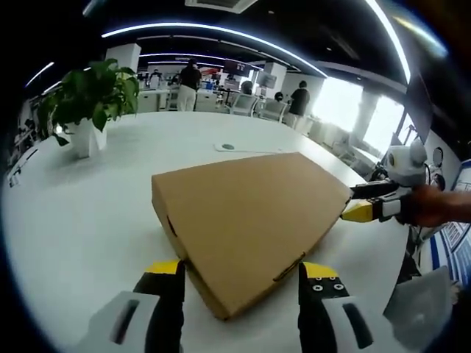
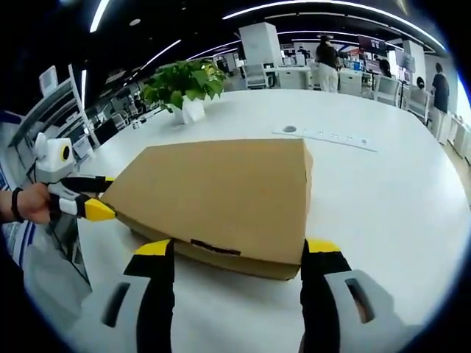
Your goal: Operate the shoe box by opening the lid, removing the specified soft item, and placing it in the target area until the item is outside and the box remains undamaged.
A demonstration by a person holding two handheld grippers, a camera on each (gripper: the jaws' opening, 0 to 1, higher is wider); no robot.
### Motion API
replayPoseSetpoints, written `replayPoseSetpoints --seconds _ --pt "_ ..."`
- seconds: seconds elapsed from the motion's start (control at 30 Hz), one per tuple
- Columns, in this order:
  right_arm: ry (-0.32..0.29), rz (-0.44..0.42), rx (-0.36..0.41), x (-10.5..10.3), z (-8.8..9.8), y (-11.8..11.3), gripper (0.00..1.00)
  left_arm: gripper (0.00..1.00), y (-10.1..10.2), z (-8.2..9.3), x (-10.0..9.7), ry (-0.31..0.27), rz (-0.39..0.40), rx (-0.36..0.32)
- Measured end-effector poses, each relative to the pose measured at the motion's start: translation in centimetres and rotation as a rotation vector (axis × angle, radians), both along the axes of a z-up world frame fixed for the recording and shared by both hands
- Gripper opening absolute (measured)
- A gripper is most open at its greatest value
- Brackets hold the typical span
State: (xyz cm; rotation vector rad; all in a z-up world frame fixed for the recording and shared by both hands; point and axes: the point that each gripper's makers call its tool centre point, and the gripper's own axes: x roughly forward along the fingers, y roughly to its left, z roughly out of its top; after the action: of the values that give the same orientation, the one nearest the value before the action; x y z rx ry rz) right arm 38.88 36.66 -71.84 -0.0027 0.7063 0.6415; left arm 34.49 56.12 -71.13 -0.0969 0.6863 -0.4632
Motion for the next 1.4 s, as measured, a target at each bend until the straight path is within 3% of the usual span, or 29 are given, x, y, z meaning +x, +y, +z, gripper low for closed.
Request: replayPoseSetpoints --seconds 0.63,1.4 --pt "-0.006 0.055 0.006 -2.5 0.1 5.1 0.65 0.59 5.5 -0.1 -3.4 0.001 0.015 0.034" --pt "-0.013 0.081 0.016 -5.2 -0.1 6.9 0.64 0.59 7.0 -0.1 -6.8 -0.007 0.047 0.031"
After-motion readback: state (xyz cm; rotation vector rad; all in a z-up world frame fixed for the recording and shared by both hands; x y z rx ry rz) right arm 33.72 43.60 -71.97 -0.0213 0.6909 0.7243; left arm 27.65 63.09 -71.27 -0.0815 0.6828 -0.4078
